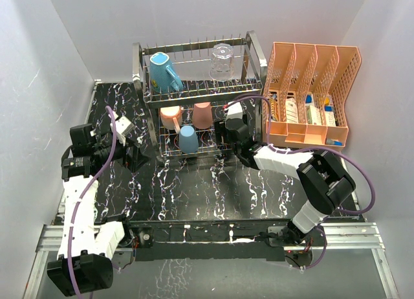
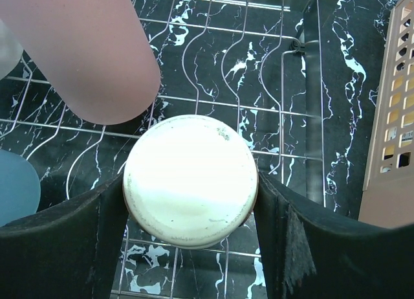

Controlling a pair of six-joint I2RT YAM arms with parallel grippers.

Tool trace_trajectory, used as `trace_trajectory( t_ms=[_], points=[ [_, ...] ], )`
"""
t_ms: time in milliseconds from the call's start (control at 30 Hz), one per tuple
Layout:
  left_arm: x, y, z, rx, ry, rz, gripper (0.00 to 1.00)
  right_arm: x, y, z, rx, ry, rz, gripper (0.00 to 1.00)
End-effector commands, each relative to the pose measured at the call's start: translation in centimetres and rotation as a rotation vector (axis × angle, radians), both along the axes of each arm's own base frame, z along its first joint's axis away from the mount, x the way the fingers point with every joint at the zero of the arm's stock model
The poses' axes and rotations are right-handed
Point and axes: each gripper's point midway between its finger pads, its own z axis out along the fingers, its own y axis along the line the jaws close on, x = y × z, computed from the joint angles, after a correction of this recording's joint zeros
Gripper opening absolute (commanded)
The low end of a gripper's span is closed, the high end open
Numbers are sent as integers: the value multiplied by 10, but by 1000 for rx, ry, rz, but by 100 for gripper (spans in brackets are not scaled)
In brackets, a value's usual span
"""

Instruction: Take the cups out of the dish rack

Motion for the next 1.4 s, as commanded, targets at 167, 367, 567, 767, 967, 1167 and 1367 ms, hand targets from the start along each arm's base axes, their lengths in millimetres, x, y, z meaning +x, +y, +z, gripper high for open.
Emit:
trace_trajectory(
  t_ms=[167, 367, 567, 767, 967, 1167, 1367],
  points=[
    [-9, -7, 15, 6, -96, -66, 90, -5, 4, 37, 87, -71, 25, 50],
    [-16, -8, 8, 52, -154, -116, 97, -28, 5, 65, 189, -115, 46, 45],
    [-17, -10, 6, 63, -208, -137, 97, -59, 18, 91, 316, -78, 85, 43],
    [-26, -17, 0, 67, -234, -221, 97, -110, 59, 117, 681, 74, 212, 40],
    [-40, -23, 4, 79, -274, -300, 97, -152, 122, 142, 1046, 314, 397, 38],
    [-53, -28, 6, 104, -348, -358, 97, -184, 162, 155, 1273, 519, 537, 38],
    [-53, -33, 15, 75, -400, -356, 92, -212, 192, 157, 1350, 670, 598, 37]
  ],
)
